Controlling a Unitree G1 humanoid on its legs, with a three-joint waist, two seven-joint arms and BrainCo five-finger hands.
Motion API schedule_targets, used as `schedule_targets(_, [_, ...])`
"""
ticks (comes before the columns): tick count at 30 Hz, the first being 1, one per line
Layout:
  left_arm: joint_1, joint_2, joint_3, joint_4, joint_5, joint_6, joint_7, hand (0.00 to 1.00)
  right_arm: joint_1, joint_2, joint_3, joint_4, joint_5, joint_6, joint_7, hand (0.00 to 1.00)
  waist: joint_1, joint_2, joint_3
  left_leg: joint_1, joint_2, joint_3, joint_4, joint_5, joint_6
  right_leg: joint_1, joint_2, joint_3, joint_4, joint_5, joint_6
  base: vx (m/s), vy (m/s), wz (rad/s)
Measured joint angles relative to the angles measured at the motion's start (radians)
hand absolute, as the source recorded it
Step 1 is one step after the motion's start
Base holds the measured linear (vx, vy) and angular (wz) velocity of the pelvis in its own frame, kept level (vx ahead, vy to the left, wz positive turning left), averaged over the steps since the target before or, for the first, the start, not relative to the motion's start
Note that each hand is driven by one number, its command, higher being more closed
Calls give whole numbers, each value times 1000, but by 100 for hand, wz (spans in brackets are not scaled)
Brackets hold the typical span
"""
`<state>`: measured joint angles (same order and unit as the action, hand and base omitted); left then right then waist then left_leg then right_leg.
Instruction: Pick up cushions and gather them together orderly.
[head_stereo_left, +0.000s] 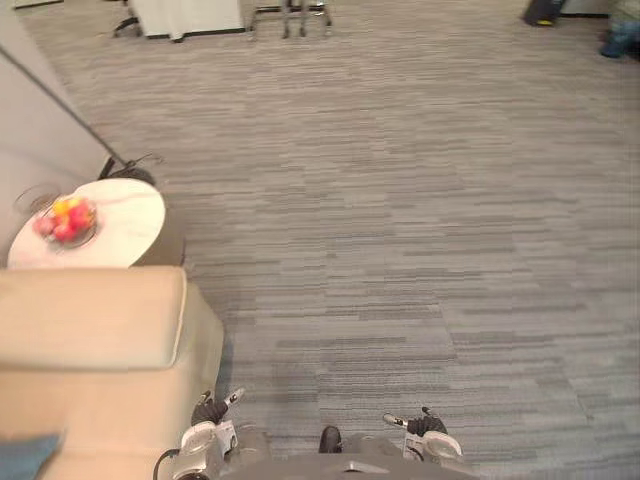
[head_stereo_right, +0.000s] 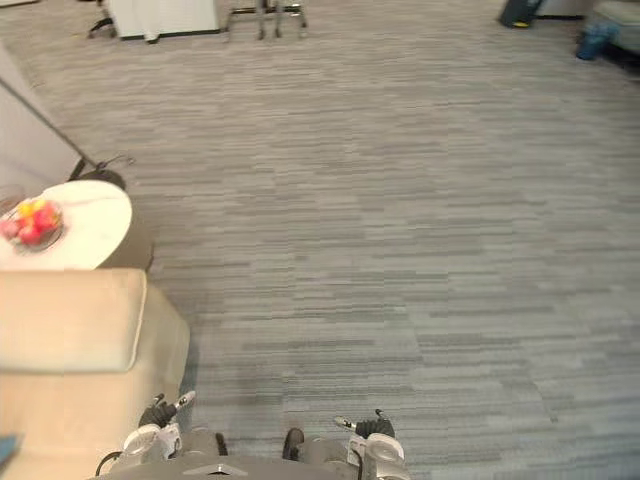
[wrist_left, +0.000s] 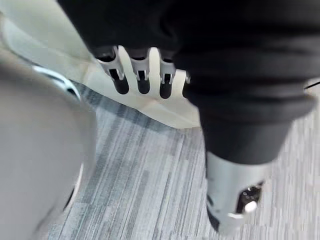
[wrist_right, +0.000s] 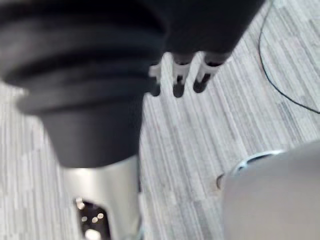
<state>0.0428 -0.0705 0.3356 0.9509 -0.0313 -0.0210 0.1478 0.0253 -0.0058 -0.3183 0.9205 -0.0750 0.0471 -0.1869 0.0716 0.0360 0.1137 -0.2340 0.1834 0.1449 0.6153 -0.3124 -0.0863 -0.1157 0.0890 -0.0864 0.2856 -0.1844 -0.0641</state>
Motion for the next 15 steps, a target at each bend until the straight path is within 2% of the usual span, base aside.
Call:
schedule_targets(1, [1, -1, 2, 1, 10, 0, 0, 0, -1, 3, 0, 0, 1, 0, -1, 0, 6, 0, 0, -1, -27, -63, -80, 10, -12, 1, 3, 42, 0, -3, 6, 172, 188, -136])
schedule_targets(3, [3, -3, 8, 3, 16, 0, 0, 0, 0, 4, -1, 0, 2, 0, -4, 0, 10, 2, -1, 3, -53, -141, -196, 42, -2, 6, 9, 93, 0, -6, 21, 154, 179, -112])
schedule_targets(4, [10, -6, 8, 4, 17, 0, -1, 0, 3, 3, -1, 0, 9, 0, -8, 0, 10, 11, -7, 15, -52, -161, -235, 103, 8, 8, 22, 133, 2, -19, 28, 284, 323, -116])
schedule_targets(5, [12, -5, 14, 6, 17, 1, -1, 0, 2, 5, -2, 0, 9, 0, -10, 0, 9, 16, -11, 28, -56, -161, -238, 142, 7, 11, 23, 153, 5, -26, 39, 324, 366, -119])
schedule_targets(6, [13, 7, 18, 6, 17, 3, -1, 0, 6, 10, -4, -1, 10, -2, -11, 0, 9, -5, -16, 39, -58, -111, -233, 122, 17, 11, 4, 177, 4, -34, 53, 282, 334, -90])
schedule_targets(9, [9, 33, 10, 10, 17, 4, -1, 0, 12, 41, -20, 0, 11, -2, -11, 0, 13, -41, -25, 67, -68, -3, -242, 88, 39, -11, -49, 177, 31, -34, 84, 246, 273, -86])
schedule_targets(11, [10, 46, 2, 34, 16, 9, -1, 0, 5, 61, -21, 3, 11, -3, -10, 0, 12, -47, -24, 126, -70, 80, -288, 83, 46, -35, -87, 102, 58, -19, 116, 226, 178, -107])
schedule_targets(13, [7, 58, -40, 48, 16, 10, 0, 0, -21, 64, -14, 22, 11, -3, -10, 0, 9, -40, -24, 162, -69, 138, -327, 90, 57, -54, -118, -29, 41, 6, 107, 147, 67, -96])
schedule_targets(14, [-3, 69, -80, 56, 16, 11, 0, 0, -45, 62, -5, 45, 11, -2, -10, 0, 6, -32, -19, 180, -69, 173, -353, 91, 57, -63, -150, -200, 5, 26, 82, 145, 5, -93])
schedule_targets(15, [-20, 77, -96, 73, 16, 13, 0, 0, -55, 58, -2, 46, 11, -3, -10, 0, 1, -25, -16, 184, -67, 188, -360, 91, 57, -58, -159, -305, -24, 50, 66, 161, -17, -86])
